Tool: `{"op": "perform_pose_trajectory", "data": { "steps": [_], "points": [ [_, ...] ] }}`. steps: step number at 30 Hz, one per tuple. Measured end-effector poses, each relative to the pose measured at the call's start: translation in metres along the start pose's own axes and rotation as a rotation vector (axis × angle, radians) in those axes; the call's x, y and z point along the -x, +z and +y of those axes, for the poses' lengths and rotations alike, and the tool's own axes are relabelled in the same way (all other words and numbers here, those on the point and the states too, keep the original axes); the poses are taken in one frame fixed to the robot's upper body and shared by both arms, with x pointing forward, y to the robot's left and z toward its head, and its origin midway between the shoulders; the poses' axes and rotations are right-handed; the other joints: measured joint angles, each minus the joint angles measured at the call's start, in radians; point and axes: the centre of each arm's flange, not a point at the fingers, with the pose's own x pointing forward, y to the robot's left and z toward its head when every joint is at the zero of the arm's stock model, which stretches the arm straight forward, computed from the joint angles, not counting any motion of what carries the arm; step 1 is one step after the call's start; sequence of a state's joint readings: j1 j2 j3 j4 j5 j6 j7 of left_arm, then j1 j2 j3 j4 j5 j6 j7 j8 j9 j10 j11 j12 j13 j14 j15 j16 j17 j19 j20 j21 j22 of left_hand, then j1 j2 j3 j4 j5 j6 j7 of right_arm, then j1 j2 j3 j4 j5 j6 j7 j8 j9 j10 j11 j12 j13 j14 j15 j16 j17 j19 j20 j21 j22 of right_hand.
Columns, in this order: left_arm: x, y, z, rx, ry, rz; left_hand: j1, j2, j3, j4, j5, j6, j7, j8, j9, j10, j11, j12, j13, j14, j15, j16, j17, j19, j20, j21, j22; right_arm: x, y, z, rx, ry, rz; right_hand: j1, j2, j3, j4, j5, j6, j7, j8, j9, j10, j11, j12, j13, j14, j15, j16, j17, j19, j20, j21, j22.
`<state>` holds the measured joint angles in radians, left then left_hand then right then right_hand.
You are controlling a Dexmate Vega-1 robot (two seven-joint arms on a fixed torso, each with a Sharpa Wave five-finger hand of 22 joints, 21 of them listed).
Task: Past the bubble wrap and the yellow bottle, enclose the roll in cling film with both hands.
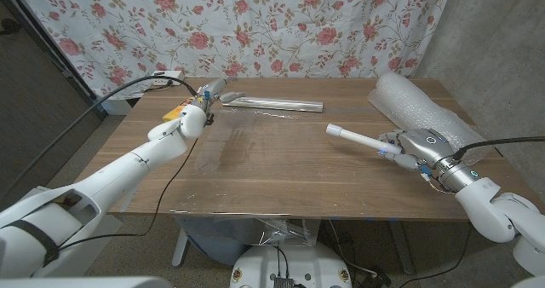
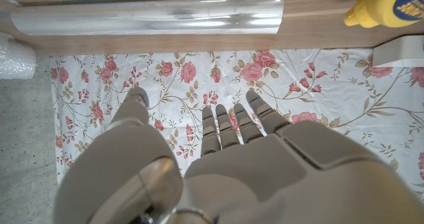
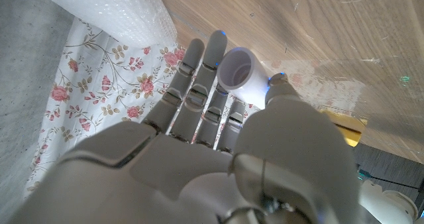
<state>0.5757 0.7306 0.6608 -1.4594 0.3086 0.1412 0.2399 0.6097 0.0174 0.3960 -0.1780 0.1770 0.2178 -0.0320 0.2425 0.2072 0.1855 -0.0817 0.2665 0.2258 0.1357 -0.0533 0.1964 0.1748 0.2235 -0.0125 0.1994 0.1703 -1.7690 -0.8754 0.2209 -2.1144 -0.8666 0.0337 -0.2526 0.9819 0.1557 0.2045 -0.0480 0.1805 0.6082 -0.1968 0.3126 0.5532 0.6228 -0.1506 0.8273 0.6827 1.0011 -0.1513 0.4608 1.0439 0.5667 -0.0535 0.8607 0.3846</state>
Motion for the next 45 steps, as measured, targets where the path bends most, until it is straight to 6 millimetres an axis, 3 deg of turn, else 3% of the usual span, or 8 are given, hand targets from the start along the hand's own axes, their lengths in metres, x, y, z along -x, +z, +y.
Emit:
{"op": "perform_pose_trajectory", "data": {
  "steps": [12, 27, 38, 45],
  "points": [
    [-0.013, 0.004, 0.01, -0.084, -0.017, 0.023, 0.012, 0.004, 0.001, 0.007, 0.0, 0.001, -0.008, -0.006, 0.005, 0.005, -0.005, 0.0, 0.005, -0.004, -0.004, -0.006, 0.0, -0.004, 0.004, -0.002, 0.0, -0.003, -0.001, -0.002, 0.011, -0.012, -0.01, 0.0, 0.0, 0.0, 0.0, -0.001, 0.007, 0.004, -0.005, 0.001, 0.005, 0.005, -0.001, 0.001, 0.007, -0.004, -0.002, 0.005, -0.005, -0.002, 0.016, -0.004],
    [-0.033, 0.012, 0.009, -0.189, -0.07, 0.034, 0.035, 0.009, 0.001, 0.007, 0.0, 0.045, -0.02, 0.013, 0.014, 0.061, -0.026, 0.017, 0.014, 0.054, -0.022, 0.008, 0.0, 0.011, 0.0, -0.002, 0.0, -0.01, 0.003, 0.0, 0.029, -0.005, -0.03, 0.0, 0.0, 0.0, 0.0, 0.001, 0.008, 0.002, -0.013, 0.006, 0.005, 0.005, -0.005, 0.002, 0.007, -0.004, -0.008, 0.005, -0.009, 0.002, 0.029, -0.014],
    [-0.042, 0.011, 0.007, -0.227, -0.09, 0.054, 0.04, 0.005, -0.002, 0.01, 0.0, 0.052, -0.016, 0.017, 0.019, 0.061, -0.026, 0.019, 0.018, 0.057, -0.024, 0.009, 0.0, 0.011, 0.0, -0.002, 0.0, -0.005, 0.003, 0.005, 0.044, 0.006, -0.019, 0.0, 0.0, 0.0, 0.0, 0.001, 0.011, 0.004, -0.016, 0.006, 0.005, 0.005, -0.008, 0.003, 0.007, -0.003, -0.016, 0.01, -0.018, 0.0, 0.04, -0.018],
    [-0.048, 0.009, 0.004, -0.244, -0.102, 0.072, 0.04, 0.005, -0.012, 0.02, 0.0, 0.05, -0.029, 0.017, 0.024, 0.085, -0.045, 0.019, 0.027, 0.103, -0.042, 0.018, 0.005, 0.028, -0.001, -0.002, 0.0, -0.004, 0.003, 0.006, 0.045, 0.007, -0.011, 0.0, 0.0, 0.0, 0.0, 0.0, 0.012, 0.005, -0.021, 0.011, 0.005, 0.005, -0.009, 0.006, 0.013, -0.007, -0.021, 0.01, -0.018, 0.0, 0.049, -0.023]
  ]
}}
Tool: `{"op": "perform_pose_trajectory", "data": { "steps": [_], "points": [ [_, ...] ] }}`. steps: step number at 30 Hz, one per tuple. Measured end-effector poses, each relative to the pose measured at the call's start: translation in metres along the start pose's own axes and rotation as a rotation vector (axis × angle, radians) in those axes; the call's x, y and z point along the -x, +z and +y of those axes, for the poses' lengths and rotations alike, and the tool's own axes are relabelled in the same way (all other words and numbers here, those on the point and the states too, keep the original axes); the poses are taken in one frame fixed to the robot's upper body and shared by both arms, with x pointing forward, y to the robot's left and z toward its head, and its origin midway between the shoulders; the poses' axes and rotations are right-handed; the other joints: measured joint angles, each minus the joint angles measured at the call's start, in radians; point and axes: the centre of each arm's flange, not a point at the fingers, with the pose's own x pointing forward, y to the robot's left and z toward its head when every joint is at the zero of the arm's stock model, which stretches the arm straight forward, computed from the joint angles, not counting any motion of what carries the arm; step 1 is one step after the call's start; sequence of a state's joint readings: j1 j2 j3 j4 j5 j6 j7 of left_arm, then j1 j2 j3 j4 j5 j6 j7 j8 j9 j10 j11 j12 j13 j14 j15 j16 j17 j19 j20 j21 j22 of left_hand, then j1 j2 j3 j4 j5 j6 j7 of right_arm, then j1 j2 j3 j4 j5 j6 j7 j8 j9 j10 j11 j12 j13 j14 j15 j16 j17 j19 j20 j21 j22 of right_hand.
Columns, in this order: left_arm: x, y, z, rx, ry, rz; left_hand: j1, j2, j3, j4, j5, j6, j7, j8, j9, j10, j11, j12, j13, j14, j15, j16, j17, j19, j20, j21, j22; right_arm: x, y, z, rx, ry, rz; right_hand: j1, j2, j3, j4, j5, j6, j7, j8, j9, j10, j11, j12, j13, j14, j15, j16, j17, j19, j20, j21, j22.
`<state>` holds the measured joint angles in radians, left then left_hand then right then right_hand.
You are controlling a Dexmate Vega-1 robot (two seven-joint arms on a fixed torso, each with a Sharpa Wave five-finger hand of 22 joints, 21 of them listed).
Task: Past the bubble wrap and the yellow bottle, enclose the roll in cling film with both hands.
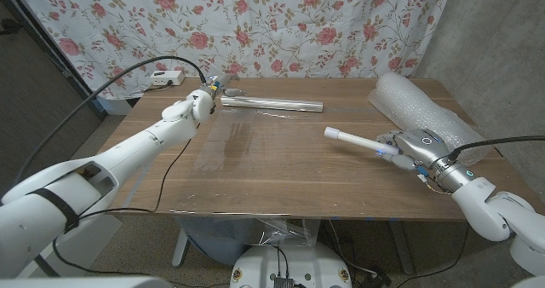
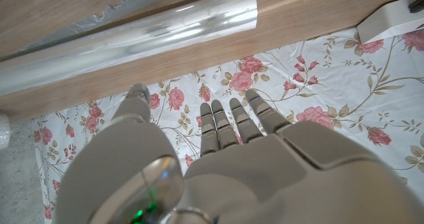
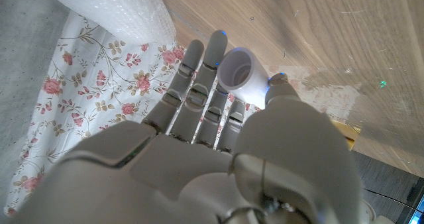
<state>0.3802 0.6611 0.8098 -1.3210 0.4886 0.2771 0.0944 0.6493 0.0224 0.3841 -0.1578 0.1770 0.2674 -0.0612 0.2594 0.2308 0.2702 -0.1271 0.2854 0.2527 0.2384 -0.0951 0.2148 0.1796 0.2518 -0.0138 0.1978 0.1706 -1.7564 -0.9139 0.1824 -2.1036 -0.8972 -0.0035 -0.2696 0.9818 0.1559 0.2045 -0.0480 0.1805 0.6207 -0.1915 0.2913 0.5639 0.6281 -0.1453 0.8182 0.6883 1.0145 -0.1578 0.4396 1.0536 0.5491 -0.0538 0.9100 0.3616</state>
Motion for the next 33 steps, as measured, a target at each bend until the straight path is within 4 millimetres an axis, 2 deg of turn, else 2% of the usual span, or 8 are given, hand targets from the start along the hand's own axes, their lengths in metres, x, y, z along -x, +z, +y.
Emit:
{"op": "perform_pose_trajectory", "data": {
  "steps": [5, 12, 16, 22, 33],
  "points": [
    [-0.004, 0.001, -0.002, -0.017, -0.005, 0.003, 0.0, 0.0, -0.001, 0.001, 0.0, 0.003, -0.006, 0.0, 0.004, 0.011, -0.011, 0.007, 0.005, 0.015, -0.005, 0.004, 0.005, 0.018, 0.001, 0.007, 0.004, 0.001, 0.0, 0.0, 0.001, 0.001, 0.005, 0.0, 0.0, 0.0, 0.0, 0.0, 0.0, 0.0, -0.002, 0.0, 0.0, 0.0, -0.003, 0.0, 0.001, 0.0, 0.0, 0.005, -0.004, 0.004, 0.005, -0.005],
    [-0.01, 0.003, -0.005, -0.04, -0.013, 0.003, 0.007, 0.007, -0.005, 0.005, 0.0, 0.002, -0.009, 0.0, 0.006, 0.014, -0.014, 0.011, 0.01, 0.021, -0.01, 0.004, 0.005, 0.018, 0.001, 0.007, 0.004, 0.0, 0.0, 0.0, 0.002, 0.002, 0.009, 0.0, 0.0, 0.0, 0.0, -0.001, 0.001, -0.001, -0.004, 0.004, 0.0, 0.0, -0.003, 0.0, 0.001, 0.0, -0.003, 0.005, -0.006, 0.005, 0.019, -0.009],
    [-0.012, 0.003, -0.007, -0.055, -0.015, 0.003, 0.014, 0.013, -0.002, 0.002, 0.0, -0.001, -0.012, 0.0, 0.009, 0.025, -0.025, 0.011, 0.015, 0.023, -0.013, 0.004, 0.005, 0.018, 0.001, 0.007, 0.004, -0.001, 0.001, 0.001, 0.003, 0.003, 0.009, 0.0, 0.0, 0.0, 0.0, -0.002, 0.005, 0.002, -0.005, 0.004, 0.0, 0.0, -0.007, 0.0, 0.002, 0.001, -0.007, 0.009, -0.011, 0.0, 0.02, -0.014],
    [-0.018, 0.004, -0.01, -0.08, -0.024, 0.002, 0.026, 0.015, -0.002, 0.002, 0.0, 0.006, -0.012, 0.012, 0.014, 0.032, -0.032, 0.018, 0.024, 0.046, -0.024, 0.011, 0.009, 0.029, -0.01, 0.007, 0.004, -0.003, 0.002, 0.001, 0.008, 0.009, 0.011, 0.0, 0.0, 0.0, 0.0, 0.002, 0.005, 0.002, -0.011, 0.004, 0.0, 0.0, -0.008, 0.0, 0.002, 0.001, -0.014, 0.009, -0.016, 0.005, 0.03, -0.018],
    [-0.028, 0.008, -0.015, -0.134, -0.038, -0.007, 0.03, 0.011, -0.008, 0.002, 0.0, 0.039, -0.02, 0.036, 0.023, 0.059, -0.038, 0.035, 0.038, 0.066, -0.034, 0.018, 0.018, 0.04, -0.009, 0.007, 0.006, -0.006, 0.003, 0.0, 0.018, 0.015, 0.015, -0.006, 0.006, 0.0, 0.0, 0.001, 0.005, 0.002, -0.015, 0.004, 0.0, 0.0, -0.011, -0.003, 0.002, 0.001, -0.018, 0.009, -0.016, 0.005, 0.044, -0.026]
  ]
}}
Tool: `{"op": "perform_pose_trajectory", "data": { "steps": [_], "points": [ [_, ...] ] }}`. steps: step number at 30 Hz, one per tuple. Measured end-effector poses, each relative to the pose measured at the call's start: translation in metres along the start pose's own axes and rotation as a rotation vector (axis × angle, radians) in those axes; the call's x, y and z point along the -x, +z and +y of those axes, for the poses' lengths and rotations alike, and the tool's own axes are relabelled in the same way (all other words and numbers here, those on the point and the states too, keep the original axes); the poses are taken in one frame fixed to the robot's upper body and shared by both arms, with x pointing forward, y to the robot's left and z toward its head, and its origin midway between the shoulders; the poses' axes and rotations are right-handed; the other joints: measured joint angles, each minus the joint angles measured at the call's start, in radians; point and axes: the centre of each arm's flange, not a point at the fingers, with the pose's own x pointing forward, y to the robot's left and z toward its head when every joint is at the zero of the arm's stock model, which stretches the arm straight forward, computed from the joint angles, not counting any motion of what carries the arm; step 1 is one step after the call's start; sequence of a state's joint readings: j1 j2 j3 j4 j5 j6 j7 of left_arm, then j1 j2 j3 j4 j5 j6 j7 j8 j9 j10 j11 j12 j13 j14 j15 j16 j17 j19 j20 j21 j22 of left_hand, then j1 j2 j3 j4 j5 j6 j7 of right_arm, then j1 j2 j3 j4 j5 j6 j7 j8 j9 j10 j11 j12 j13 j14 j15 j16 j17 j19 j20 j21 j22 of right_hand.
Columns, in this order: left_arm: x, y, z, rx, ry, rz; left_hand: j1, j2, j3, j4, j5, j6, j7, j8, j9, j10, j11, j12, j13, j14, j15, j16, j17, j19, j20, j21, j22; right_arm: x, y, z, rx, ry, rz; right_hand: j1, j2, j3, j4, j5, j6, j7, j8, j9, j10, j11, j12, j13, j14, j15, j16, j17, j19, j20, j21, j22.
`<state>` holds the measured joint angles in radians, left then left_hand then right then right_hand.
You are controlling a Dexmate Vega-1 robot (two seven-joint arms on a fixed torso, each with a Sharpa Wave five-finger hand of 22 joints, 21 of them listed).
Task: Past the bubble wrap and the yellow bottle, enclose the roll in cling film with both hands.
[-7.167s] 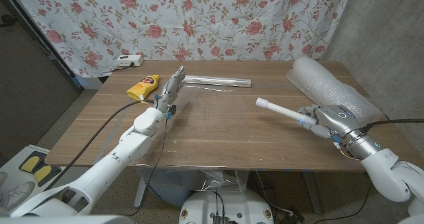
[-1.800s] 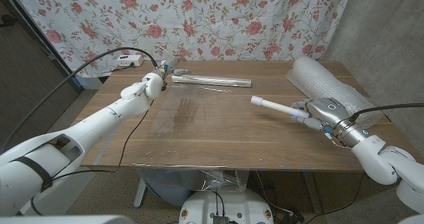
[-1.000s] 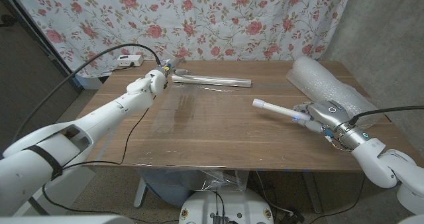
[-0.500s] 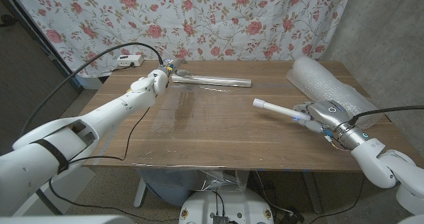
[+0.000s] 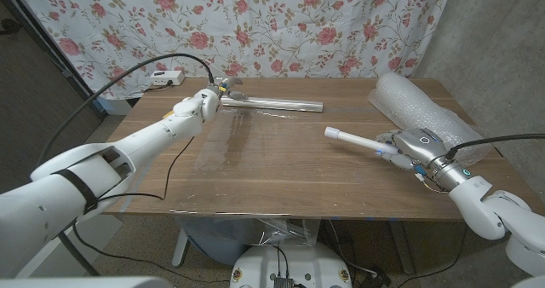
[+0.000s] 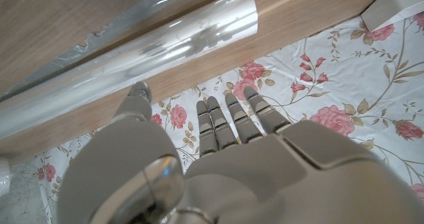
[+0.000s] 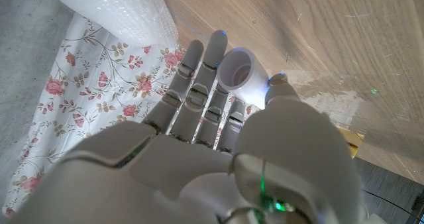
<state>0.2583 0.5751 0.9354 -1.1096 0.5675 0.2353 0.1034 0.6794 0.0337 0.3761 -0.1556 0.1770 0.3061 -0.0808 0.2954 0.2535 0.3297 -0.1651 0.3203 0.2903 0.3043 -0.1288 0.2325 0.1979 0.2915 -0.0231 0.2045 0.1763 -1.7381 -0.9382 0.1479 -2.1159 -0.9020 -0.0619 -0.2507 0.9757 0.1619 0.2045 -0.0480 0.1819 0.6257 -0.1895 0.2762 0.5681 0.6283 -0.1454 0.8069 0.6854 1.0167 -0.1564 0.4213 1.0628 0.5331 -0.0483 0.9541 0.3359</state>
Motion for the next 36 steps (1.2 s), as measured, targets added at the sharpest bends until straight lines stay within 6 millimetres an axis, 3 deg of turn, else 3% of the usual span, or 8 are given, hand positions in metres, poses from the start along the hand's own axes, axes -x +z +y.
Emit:
{"op": "perform_pose_trajectory", "data": {
  "steps": [8, 15, 36],
  "points": [
    [-0.008, 0.004, -0.002, -0.04, -0.005, -0.009, 0.013, -0.005, -0.007, -0.007, 0.0, 0.023, -0.008, 0.016, 0.005, 0.023, -0.005, 0.009, 0.008, 0.018, -0.007, 0.004, 0.004, 0.0, 0.0, 0.0, 0.003, -0.002, 0.0, 0.0, 0.004, 0.006, 0.004, 0.0, 0.0, 0.0, 0.0, -0.001, 0.0, 0.0, -0.001, 0.004, 0.0, 0.0, -0.004, 0.003, 0.0, 0.0, -0.004, 0.0, -0.011, 0.0, 0.009, -0.007],
    [-0.014, 0.011, -0.004, -0.1, -0.001, -0.027, 0.013, -0.037, -0.035, -0.002, 0.0, 0.078, -0.007, 0.045, 0.009, 0.076, -0.015, 0.035, 0.023, 0.065, -0.021, 0.019, 0.013, 0.015, 0.007, 0.0, 0.003, -0.003, 0.0, -0.001, 0.003, 0.01, 0.008, 0.0, 0.0, 0.0, 0.0, -0.001, 0.0, 0.0, -0.003, 0.005, 0.005, 0.005, -0.004, 0.003, 0.006, -0.003, -0.005, 0.005, -0.011, 0.0, 0.018, -0.013],
    [-0.025, 0.029, -0.01, -0.256, -0.054, -0.065, 0.052, -0.034, -0.03, -0.009, 0.0, 0.085, -0.014, 0.053, 0.014, 0.083, -0.022, 0.043, 0.037, 0.073, -0.027, 0.023, 0.019, 0.02, 0.005, 0.008, 0.003, -0.005, -0.001, 0.0, -0.005, 0.017, 0.012, 0.0, 0.0, 0.0, 0.0, 0.0, 0.007, 0.004, -0.015, 0.01, 0.006, 0.005, -0.011, 0.008, 0.008, -0.001, -0.019, 0.009, -0.023, 0.002, 0.048, -0.034]
  ]
}}
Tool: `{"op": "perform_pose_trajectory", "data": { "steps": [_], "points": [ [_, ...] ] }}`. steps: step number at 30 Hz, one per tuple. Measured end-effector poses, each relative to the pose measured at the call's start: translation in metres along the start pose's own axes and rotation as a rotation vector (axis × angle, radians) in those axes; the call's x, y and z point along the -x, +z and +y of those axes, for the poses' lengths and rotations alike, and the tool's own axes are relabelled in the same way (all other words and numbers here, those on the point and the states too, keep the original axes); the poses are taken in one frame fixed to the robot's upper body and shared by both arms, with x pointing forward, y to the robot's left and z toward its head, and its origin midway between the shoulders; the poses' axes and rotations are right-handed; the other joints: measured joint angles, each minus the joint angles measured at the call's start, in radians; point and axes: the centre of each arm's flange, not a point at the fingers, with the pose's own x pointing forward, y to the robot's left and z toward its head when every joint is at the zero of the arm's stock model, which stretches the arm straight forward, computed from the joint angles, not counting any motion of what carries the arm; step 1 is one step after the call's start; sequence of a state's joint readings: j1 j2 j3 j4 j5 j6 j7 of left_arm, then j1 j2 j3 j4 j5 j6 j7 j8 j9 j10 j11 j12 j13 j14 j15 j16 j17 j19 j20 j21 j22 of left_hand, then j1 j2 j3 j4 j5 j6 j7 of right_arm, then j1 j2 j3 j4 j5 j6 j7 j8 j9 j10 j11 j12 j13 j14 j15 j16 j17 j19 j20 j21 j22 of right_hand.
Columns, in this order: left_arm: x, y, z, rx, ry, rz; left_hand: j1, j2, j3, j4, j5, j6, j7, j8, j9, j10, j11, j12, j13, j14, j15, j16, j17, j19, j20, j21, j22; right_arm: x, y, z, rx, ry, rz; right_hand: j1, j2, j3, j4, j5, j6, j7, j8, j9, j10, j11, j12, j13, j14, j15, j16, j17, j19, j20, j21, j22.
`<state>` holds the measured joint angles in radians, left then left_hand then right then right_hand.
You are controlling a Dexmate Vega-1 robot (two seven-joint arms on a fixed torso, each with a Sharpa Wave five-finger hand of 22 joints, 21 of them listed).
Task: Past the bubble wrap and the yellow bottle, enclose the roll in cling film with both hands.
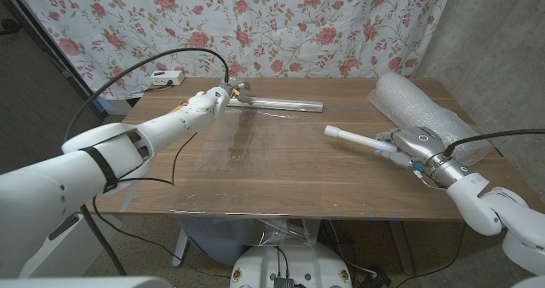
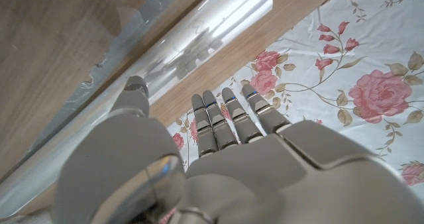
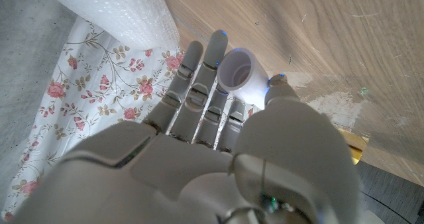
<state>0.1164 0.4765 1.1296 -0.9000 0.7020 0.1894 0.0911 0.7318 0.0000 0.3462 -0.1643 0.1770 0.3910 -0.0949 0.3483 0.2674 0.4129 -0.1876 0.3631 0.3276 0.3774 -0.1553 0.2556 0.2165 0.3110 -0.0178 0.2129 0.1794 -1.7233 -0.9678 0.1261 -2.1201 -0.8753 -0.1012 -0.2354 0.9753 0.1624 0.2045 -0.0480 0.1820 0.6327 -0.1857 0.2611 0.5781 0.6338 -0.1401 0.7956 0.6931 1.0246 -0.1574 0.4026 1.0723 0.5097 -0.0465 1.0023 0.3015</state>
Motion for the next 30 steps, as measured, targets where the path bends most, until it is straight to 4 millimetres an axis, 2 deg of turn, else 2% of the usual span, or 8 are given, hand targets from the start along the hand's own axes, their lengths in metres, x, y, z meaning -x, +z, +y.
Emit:
{"op": "perform_pose_trajectory", "data": {
  "steps": [9, 27, 30],
  "points": [
    [0.001, 0.0, -0.003, -0.033, -0.032, 0.009, 0.008, -0.008, -0.011, 0.002, 0.0, 0.0, 0.0, 0.0, 0.0, 0.0, 0.0, 0.0, 0.006, -0.006, -0.005, -0.008, 0.0, 0.005, -0.006, 0.0, 0.0, 0.003, -0.001, 0.002, -0.004, 0.005, 0.005, 0.0, 0.0, 0.0, 0.0, 0.0, 0.0, 0.0, -0.003, 0.004, 0.0, 0.0, -0.004, -0.001, 0.002, -0.005, -0.001, 0.0, 0.0, 0.0, 0.011, -0.009],
    [-0.006, -0.002, -0.011, -0.042, -0.089, 0.031, 0.008, -0.008, -0.017, 0.009, 0.005, -0.016, -0.005, 0.0, 0.0, -0.011, 0.011, -0.005, 0.014, -0.019, 0.0, -0.019, -0.012, 0.025, -0.004, 0.0, 0.0, 0.004, -0.001, 0.004, -0.012, 0.01, 0.008, -0.005, 0.005, 0.0, 0.0, -0.002, 0.0, 0.0, -0.008, 0.003, 0.0, 0.0, -0.006, 0.004, 0.001, -0.005, -0.008, 0.004, -0.012, -0.002, 0.027, -0.023],
    [-0.008, 0.0, -0.012, -0.042, -0.095, 0.029, 0.006, -0.01, -0.017, 0.009, 0.005, -0.016, -0.005, 0.0, 0.0, -0.017, 0.005, -0.005, 0.018, -0.035, 0.009, -0.033, -0.013, 0.025, -0.004, 0.0, 0.0, 0.004, -0.002, 0.005, -0.013, 0.013, 0.009, -0.005, 0.005, 0.0, 0.0, -0.002, 0.0, 0.0, -0.009, 0.003, 0.0, 0.0, -0.006, 0.004, 0.001, -0.005, -0.008, 0.004, -0.012, -0.002, 0.027, -0.023]
  ]
}}
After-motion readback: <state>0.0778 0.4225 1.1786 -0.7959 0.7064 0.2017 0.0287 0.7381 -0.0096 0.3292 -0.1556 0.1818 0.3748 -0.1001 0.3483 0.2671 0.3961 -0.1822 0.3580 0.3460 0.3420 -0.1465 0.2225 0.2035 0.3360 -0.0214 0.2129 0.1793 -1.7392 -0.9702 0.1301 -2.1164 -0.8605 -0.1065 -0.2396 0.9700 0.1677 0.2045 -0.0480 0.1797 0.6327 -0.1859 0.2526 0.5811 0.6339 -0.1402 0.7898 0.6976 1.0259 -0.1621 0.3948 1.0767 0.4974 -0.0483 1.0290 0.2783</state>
